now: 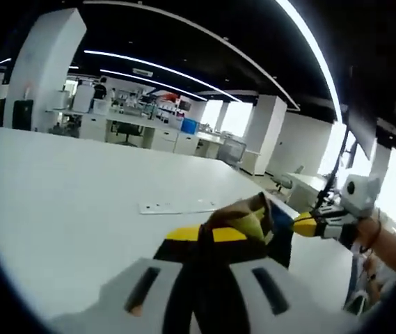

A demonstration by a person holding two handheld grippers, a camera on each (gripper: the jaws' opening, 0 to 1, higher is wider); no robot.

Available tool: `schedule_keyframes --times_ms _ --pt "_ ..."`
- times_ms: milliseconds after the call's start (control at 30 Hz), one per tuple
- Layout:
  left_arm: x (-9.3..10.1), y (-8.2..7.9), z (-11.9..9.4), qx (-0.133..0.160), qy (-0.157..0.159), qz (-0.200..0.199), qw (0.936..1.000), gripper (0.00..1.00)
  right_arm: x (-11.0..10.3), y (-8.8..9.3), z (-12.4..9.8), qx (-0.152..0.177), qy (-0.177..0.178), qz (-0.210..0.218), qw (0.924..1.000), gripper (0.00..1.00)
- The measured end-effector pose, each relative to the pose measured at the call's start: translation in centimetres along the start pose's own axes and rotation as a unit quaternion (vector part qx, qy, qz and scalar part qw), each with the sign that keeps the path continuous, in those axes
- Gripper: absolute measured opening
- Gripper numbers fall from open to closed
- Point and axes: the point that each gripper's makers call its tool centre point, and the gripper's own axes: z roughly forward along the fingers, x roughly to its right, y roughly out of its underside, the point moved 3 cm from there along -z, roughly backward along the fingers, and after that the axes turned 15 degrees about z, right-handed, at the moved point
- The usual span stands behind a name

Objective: Fold the garment on the visible template until the final outline fits inside the template.

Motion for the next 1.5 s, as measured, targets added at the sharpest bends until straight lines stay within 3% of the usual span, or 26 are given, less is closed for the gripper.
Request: schedule_keyframes --times_ms 300,400,567,800,967,1067,1167,1300,1367,1500 --pt "-2.0 3.9 5.1 -0.059 -0.01 0.0 0.9982 0.0 3.4 1.6 3.2 -0.015 0.041 0.041 0.9982 0.0" --pt "-3.0 6.0 6.5 -0.1 -0.016 0.003 0.9948 0.0 4.8 2.2 4.3 -0.015 0.052 0.064 0.9965 0.0" --pt "-3.7 7.3 8.6 -0.108 -0.018 0.001 0.994 0.01 5.7 3.0 5.6 -0.018 0.056 0.101 0.9932 0.0" --pt "-3.7 9.1 10.7 -0.129 -0.006 0.052 0.9903 0.01 7.9 5.3 7.1 -0.037 0.102 0.121 0.9867 0.0" --pt "-4.0 9.9 12.0 -0.148 0.0 0.089 0.985 0.01 8.5 5.9 7.7 -0.041 0.11 0.131 0.9844 0.0" --pt "-3.8 10.3 12.2 -0.157 -0.003 0.086 0.9838 0.01 8.8 6.0 8.0 -0.042 0.114 0.132 0.9837 0.0" --pt "-3.8 10.6 12.1 -0.168 -0.008 0.09 0.9817 0.02 8.9 6.8 7.9 -0.051 0.127 0.157 0.9782 0.0" --pt "-3.6 10.3 11.6 -0.173 -0.013 0.134 0.9756 0.09 8.3 7.0 7.8 -0.048 0.113 0.165 0.9787 0.0" --pt "-3.8 10.0 11.3 -0.174 -0.018 0.132 0.9758 0.15 8.2 6.8 7.7 -0.049 0.112 0.166 0.9785 0.0" --pt "-3.8 9.3 10.6 -0.171 -0.023 0.126 0.977 0.3 7.8 6.2 7.2 -0.043 0.109 0.164 0.9796 0.2"
